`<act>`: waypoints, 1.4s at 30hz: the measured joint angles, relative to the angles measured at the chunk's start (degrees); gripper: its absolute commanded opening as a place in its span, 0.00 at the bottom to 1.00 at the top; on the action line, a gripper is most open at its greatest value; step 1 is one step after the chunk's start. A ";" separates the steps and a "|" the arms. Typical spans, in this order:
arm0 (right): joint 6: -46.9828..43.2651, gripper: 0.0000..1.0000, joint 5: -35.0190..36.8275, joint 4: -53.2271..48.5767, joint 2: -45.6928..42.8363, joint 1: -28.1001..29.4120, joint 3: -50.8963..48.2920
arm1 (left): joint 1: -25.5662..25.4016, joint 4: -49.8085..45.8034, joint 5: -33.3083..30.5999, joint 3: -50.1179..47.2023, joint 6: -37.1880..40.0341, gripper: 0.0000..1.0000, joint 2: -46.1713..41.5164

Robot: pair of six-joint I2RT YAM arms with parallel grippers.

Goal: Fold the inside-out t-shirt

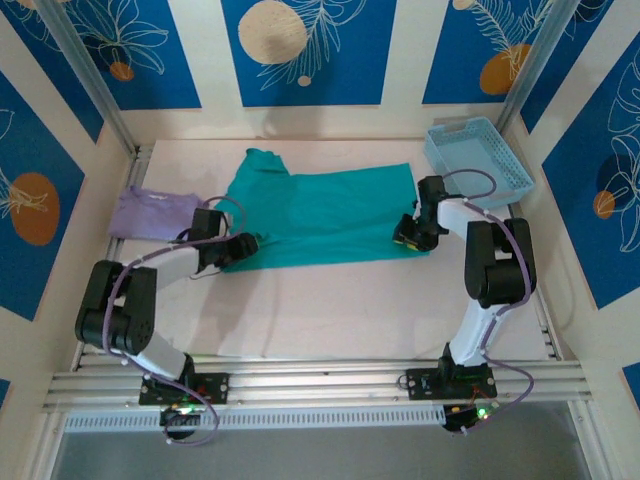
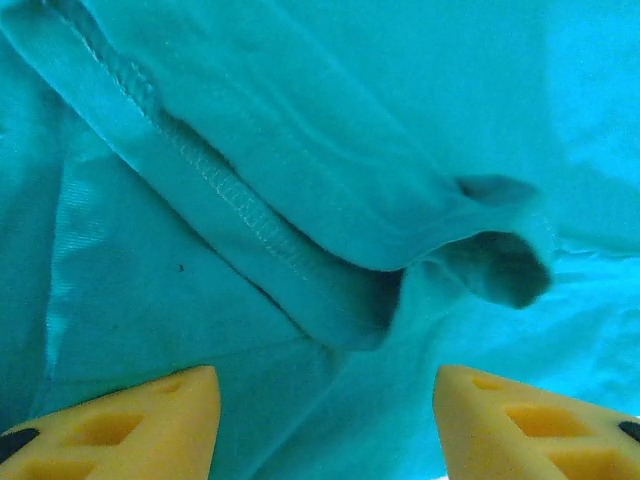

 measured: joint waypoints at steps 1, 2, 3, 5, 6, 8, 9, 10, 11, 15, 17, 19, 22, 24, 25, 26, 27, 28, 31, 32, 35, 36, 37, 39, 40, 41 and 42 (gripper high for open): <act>0.11 0.36 -0.39 -0.24 -0.04 -0.44 -0.17 | 0.00 0.00 -0.04 0.00 0.24 0.58 0.48; 0.26 0.34 -0.74 -0.26 -0.22 -0.92 -0.55 | 0.00 -0.02 -0.07 0.00 0.57 0.57 0.85; 0.44 0.34 -1.27 -0.07 -0.50 -1.46 -1.14 | 0.00 0.00 -0.07 0.00 0.98 0.57 1.20; 0.87 0.34 -2.25 0.35 -1.73 -2.45 -2.95 | 0.00 0.59 0.00 -0.31 1.38 0.57 1.22; 1.11 0.33 -2.73 0.57 -2.67 -2.89 -4.28 | -0.07 1.22 0.04 -0.85 1.57 0.57 1.05; 1.44 0.33 -3.15 0.57 -4.92 -3.50 -6.95 | -0.48 2.43 0.35 -2.62 1.64 0.57 -0.26; 1.57 0.33 -3.21 0.55 -6.43 -3.74 -8.74 | -0.90 2.60 0.61 -4.15 1.57 0.57 -1.75; 1.92 0.33 -3.23 0.33 -8.17 -4.02 -10.58 | -1.53 2.49 0.87 -5.81 1.38 0.57 -3.54; 2.21 0.33 -3.15 0.02 -9.84 -4.33 -12.15 | -2.51 2.12 1.09 -7.67 1.01 0.57 -5.79; 2.62 0.39 -0.28 -1.88 -21.29 -4.48 -18.67 | -7.91 -2.54 2.25 -13.92 -1.18 0.58 -17.84; 1.55 0.44 -0.57 -1.29 -27.65 -1.46 -19.45 | -8.79 -5.18 2.25 -14.69 -1.70 0.60 -23.45; -0.79 0.47 -1.57 2.51 -32.59 5.35 -19.37 | -8.55 -6.84 0.63 -14.62 -1.88 0.59 -28.39; -5.29 0.51 -3.02 9.46 -33.66 18.45 -18.32 | -7.21 -8.20 -1.09 -14.45 -1.90 0.59 -31.30; -8.28 0.53 -4.02 13.03 -29.92 25.94 -15.87 | -6.27 -8.74 -1.14 -14.45 -2.10 0.59 -30.95; -9.73 0.56 -4.48 14.47 -26.80 28.98 -13.79 | -5.99 -8.96 -1.09 -14.47 -2.34 0.59 -30.56; -10.73 0.59 -4.61 15.50 -23.89 31.01 -11.80 | -5.77 -9.01 -1.05 -14.47 -2.54 0.59 -30.12; -12.26 0.59 -4.92 16.98 -19.78 33.46 -8.92 | -5.60 -9.03 -0.96 -14.47 -2.97 0.59 -29.59; -13.57 0.60 -5.03 17.64 -16.11 35.39 -6.10 | -5.40 -8.98 -0.76 -14.53 -3.15 0.59 -29.11; -17.14 0.60 -5.16 18.99 -5.09 39.60 2.78 | -4.76 -8.39 -0.15 -15.17 -3.54 0.58 -28.09; -17.94 0.60 -5.03 19.15 -2.25 40.41 5.22 | -4.44 -8.20 0.02 -15.50 -3.56 0.58 -27.80; -20.41 0.60 -4.57 18.12 6.64 42.42 13.31 | -3.19 -8.15 0.26 -16.50 -3.54 0.58 -27.06; -21.11 0.60 -4.46 17.57 9.11 42.88 15.58 | -2.71 -8.11 0.46 -16.94 -3.54 0.58 -27.02; -21.81 0.58 -4.44 17.05 11.32 43.25 17.44 | -2.34 -8.02 0.50 -17.38 -3.52 0.58 -27.02; -22.73 0.52 -4.33 15.85 14.12 43.74 19.91 | -1.77 -7.98 0.70 -18.08 -3.50 0.58 -27.04; -23.23 0.46 -4.28 15.19 15.28 43.93 20.85 | -1.51 -8.04 0.70 -18.40 -3.39 0.58 -27.17; -23.56 0.39 -4.11 14.69 15.98 44.02 21.44 | -1.36 -8.11 0.70 -18.60 -3.32 0.58 -27.34; -23.82 0.32 -4.02 14.21 16.52 44.11 21.94 | -1.20 -8.28 0.68 -18.78 -3.21 0.58 -27.69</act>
